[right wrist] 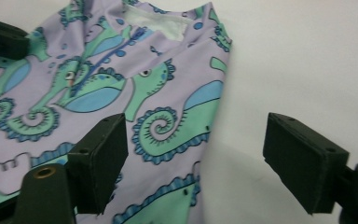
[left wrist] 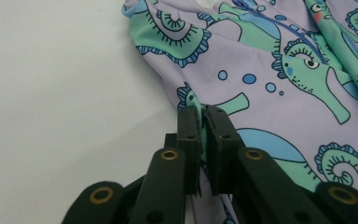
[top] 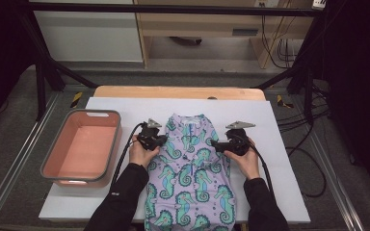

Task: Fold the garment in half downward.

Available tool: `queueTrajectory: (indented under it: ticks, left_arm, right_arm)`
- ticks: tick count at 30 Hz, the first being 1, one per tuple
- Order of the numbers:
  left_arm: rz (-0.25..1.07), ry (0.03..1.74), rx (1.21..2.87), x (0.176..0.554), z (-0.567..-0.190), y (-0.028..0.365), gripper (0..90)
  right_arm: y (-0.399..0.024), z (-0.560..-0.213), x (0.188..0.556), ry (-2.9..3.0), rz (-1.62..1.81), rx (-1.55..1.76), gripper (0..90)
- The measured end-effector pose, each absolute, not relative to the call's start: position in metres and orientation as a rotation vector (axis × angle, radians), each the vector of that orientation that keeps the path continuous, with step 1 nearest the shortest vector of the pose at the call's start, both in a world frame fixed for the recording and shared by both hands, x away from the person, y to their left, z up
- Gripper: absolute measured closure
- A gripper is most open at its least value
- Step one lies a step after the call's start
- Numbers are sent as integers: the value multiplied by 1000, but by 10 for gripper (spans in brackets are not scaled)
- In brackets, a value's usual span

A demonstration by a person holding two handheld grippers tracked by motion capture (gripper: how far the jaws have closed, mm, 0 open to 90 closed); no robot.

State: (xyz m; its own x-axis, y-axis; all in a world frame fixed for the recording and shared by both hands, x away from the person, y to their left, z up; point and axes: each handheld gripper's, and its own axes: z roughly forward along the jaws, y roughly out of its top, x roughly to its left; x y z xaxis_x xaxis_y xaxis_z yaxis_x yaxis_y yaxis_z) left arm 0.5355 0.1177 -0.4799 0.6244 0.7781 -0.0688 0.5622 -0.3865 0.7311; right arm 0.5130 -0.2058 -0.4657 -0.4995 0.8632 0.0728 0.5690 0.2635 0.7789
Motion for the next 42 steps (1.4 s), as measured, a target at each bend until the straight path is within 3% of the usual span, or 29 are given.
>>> queueTrajectory:
  ticks: [9,23,33,42]
  left_arm:
    - [361,1048,2096,536,-480,118,841]
    - [363,1047,2093,536,-480,119,842]
    - [340,1064,2083,537,-480,120,848]
    - [300,1086,2026,539,-470,123,868]
  right_arm:
    - [-211,-477,530,2163,1107,1314,415]
    - [-201,-483,542,2232,1067,1284,585]
    - [-196,-481,539,2285,1068,1279,822]
    - [-197,-474,538,2252,1087,1288,856]
